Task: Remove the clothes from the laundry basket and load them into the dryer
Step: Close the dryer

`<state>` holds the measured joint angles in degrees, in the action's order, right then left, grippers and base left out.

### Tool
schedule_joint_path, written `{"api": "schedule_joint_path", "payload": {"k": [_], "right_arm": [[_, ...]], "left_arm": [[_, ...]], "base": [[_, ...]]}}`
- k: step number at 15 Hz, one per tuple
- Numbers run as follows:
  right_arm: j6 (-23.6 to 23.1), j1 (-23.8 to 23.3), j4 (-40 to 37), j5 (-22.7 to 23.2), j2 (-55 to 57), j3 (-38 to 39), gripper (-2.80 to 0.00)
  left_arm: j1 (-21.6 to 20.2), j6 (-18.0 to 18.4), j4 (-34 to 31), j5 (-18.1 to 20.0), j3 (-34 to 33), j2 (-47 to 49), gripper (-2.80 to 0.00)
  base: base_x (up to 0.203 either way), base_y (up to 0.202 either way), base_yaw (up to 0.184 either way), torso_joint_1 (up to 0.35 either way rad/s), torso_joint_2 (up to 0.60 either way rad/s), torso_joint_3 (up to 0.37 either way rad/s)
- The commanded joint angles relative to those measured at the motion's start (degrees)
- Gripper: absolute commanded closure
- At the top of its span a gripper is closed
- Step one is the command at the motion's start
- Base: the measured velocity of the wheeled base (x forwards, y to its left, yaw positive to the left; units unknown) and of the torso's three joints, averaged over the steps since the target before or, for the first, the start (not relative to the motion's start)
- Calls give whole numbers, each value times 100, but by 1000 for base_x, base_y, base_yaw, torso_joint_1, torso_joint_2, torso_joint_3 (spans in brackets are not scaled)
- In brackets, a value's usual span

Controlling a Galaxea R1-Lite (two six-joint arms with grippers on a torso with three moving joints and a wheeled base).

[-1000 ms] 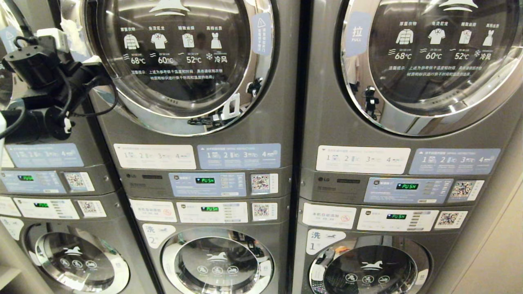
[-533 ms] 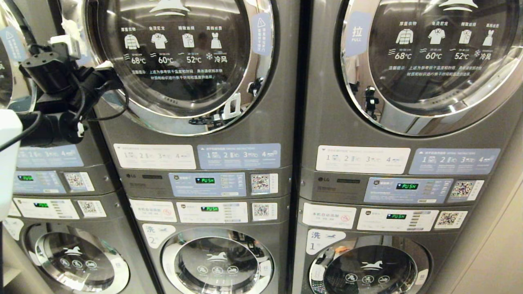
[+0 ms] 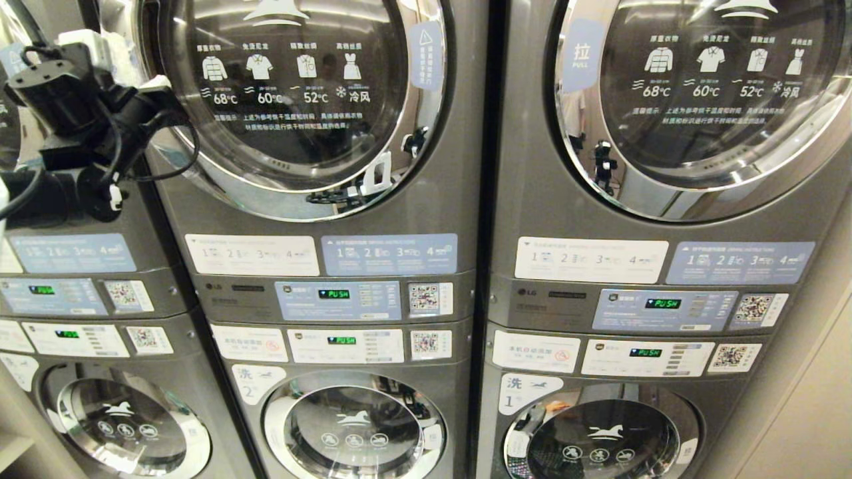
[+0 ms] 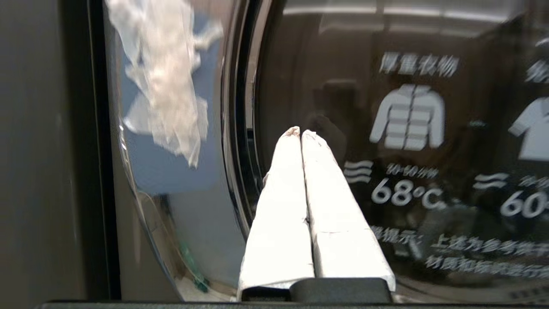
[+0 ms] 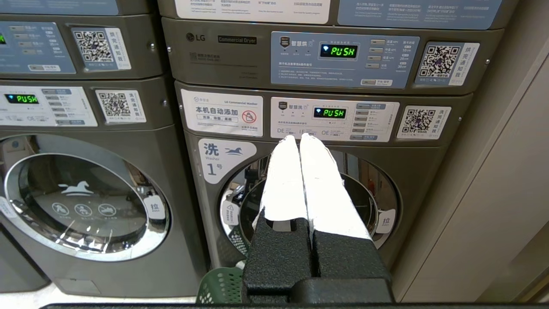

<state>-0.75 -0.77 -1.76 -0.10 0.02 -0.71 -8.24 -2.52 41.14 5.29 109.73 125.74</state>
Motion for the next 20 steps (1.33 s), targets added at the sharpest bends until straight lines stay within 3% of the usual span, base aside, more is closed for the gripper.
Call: {"api": "schedule_joint_path", "payload": {"k": [1,3,7,12,20], "right_arm": [[-5,-2,0,1,-2,0,0],[-5,-2,0,1,5,0,0],[-5,-2,0,1,-2,0,0],[-5,-2,0,1,-2,0,0],[-5,-2,0,1,-2,0,0]], "left_arm": [[-8,-3,15,-1,-74,-324,0],[-19,4,9,-18,-273,-636,0],[-446,-13,17,-468,-368,-648,0],[-486,-125,17,-81,-313,-305,0],[-459,-131,308,21,-299,125,0]], "base": [[0,0,0,0,0,0],[0,0,0,0,0,0],[0,0,0,0,0,0],[0,0,0,0,0,0],[0,0,0,0,0,0]]}}
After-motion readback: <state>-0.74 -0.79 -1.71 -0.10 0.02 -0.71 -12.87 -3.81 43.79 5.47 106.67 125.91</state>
